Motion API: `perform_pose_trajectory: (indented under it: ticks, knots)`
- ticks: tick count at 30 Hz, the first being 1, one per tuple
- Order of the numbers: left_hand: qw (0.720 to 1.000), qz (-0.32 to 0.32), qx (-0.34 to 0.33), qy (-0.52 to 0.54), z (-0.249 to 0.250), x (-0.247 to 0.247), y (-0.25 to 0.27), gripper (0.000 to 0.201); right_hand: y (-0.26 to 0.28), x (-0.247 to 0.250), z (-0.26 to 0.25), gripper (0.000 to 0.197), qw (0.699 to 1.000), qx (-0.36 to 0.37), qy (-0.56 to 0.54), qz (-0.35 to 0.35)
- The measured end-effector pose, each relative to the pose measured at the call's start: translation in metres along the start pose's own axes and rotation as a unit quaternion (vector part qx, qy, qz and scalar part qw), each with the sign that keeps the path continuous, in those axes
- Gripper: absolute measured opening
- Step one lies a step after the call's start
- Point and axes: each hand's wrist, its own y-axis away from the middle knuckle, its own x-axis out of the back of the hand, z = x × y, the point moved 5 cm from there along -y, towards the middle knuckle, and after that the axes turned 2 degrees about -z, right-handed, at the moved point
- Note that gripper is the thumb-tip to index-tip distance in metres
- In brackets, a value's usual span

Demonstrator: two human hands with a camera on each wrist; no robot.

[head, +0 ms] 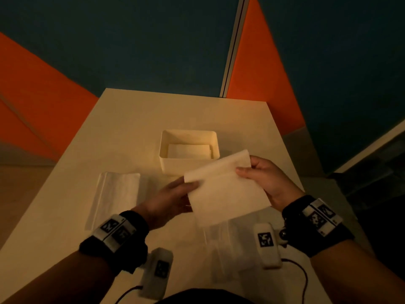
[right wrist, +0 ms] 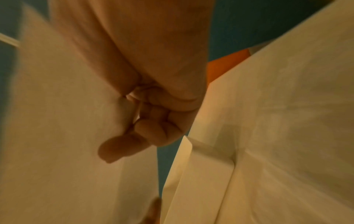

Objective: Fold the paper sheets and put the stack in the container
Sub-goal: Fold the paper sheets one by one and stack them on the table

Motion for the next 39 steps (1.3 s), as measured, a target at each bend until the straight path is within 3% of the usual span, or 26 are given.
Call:
perform_pose_trajectory:
  ticks: [4,8,13,14,17,19,21,27,30,33,36,39]
  knots:
    - [0.991,0.036,-0.086,0.098,0.017,0.005,-0.001,0.041,0.002,-0.008,0.016,0.02,0.996,-0.012,-0.082,0.006]
    - [0.991,0.06,-0.121,-0.004,0.027,0.013,0.006,0.027,0.004,-0.007,0.03,0.023,0.991,-0.04,-0.128,0.002]
    - [0.981,0.015,-0.121,-0.149,0.029,0.021,0.018,0.03,0.008,-0.008,0.043,0.044,0.978,-0.121,-0.158,-0.054]
    - [0.98,0.007,-0.115,-0.164,0.027,0.023,0.02,0.031,0.009,-0.008,0.045,0.043,0.981,-0.129,-0.137,-0.053]
    - [0.986,-0.017,-0.079,-0.144,0.018,0.027,0.023,0.033,0.011,-0.014,0.048,0.011,0.993,-0.101,-0.004,-0.059]
    - [0.991,-0.05,-0.037,-0.117,0.015,0.026,0.025,0.024,0.011,-0.019,0.053,0.036,0.991,-0.082,0.053,-0.093]
    - [0.989,-0.091,0.004,-0.117,0.013,0.02,0.027,0.029,0.013,-0.028,0.049,0.046,0.987,-0.061,0.079,-0.125]
    - [0.962,-0.141,0.029,-0.233,-0.001,0.004,0.02,0.03,0.011,-0.057,0.04,0.047,0.963,-0.001,0.204,-0.179]
    - [0.974,-0.075,0.013,-0.211,0.0,0.021,0.022,0.029,0.005,-0.046,0.044,0.034,0.978,-0.024,0.166,-0.123]
    - [0.986,0.065,-0.038,-0.147,0.008,0.056,0.034,0.032,-0.001,-0.019,0.05,0.022,0.987,-0.051,0.145,-0.039]
    - [0.973,0.194,-0.07,-0.102,0.013,0.093,0.053,0.031,-0.007,0.015,0.06,0.017,0.975,-0.072,0.209,0.034]
    - [0.954,0.27,-0.078,-0.102,0.011,0.124,0.07,0.03,-0.013,0.044,0.073,0.018,0.951,-0.096,0.288,0.066]
